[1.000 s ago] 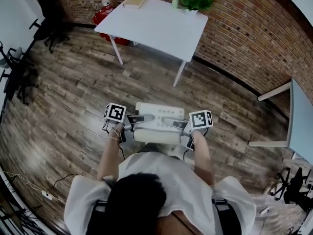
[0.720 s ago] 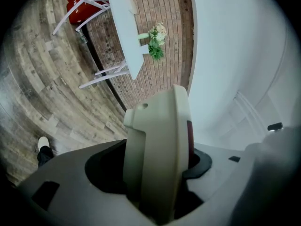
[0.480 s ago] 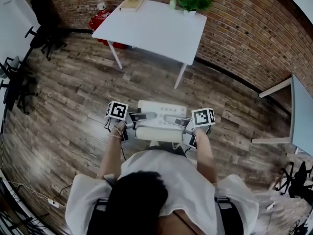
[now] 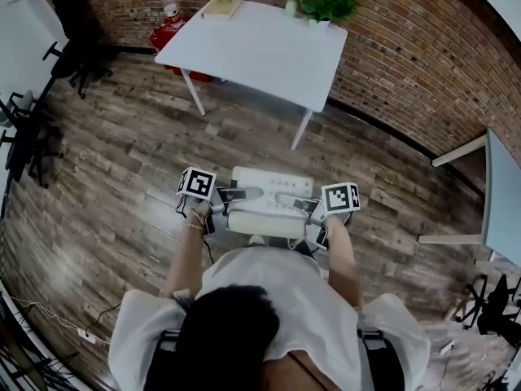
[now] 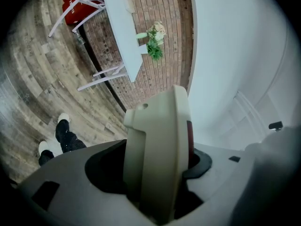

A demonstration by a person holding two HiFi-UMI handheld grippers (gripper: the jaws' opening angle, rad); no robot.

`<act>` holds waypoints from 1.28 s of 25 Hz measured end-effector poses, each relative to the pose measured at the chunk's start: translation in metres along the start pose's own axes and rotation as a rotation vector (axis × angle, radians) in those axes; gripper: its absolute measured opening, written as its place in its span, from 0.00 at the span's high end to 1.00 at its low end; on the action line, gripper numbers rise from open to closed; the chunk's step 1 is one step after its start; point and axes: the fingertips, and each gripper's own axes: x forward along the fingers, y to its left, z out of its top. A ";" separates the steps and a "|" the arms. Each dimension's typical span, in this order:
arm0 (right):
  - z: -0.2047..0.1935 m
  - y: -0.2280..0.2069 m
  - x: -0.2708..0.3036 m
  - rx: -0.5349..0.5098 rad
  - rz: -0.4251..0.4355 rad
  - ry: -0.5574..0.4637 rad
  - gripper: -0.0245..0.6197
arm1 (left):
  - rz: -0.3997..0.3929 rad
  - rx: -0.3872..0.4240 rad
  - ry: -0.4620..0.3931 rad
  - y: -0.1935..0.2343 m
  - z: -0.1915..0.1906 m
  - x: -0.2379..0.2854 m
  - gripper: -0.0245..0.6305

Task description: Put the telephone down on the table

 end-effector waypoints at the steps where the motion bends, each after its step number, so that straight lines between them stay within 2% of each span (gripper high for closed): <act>1: -0.001 -0.001 0.002 0.002 0.002 0.004 0.56 | 0.002 -0.006 -0.004 0.002 0.000 -0.001 0.51; 6: 0.011 -0.010 0.006 0.012 0.007 0.031 0.56 | 0.016 -0.038 -0.026 0.011 0.011 0.001 0.51; 13: 0.041 -0.025 0.011 0.002 0.020 0.045 0.56 | 0.010 -0.019 -0.043 0.017 0.042 0.012 0.51; 18: 0.094 -0.029 0.009 -0.005 0.021 0.064 0.56 | 0.026 -0.010 -0.061 0.009 0.092 0.027 0.51; 22: 0.127 -0.036 0.012 -0.004 0.021 0.085 0.56 | 0.021 -0.045 -0.081 0.009 0.122 0.035 0.51; 32: 0.199 -0.053 0.013 0.000 0.029 0.102 0.56 | 0.030 -0.036 -0.087 0.007 0.192 0.059 0.51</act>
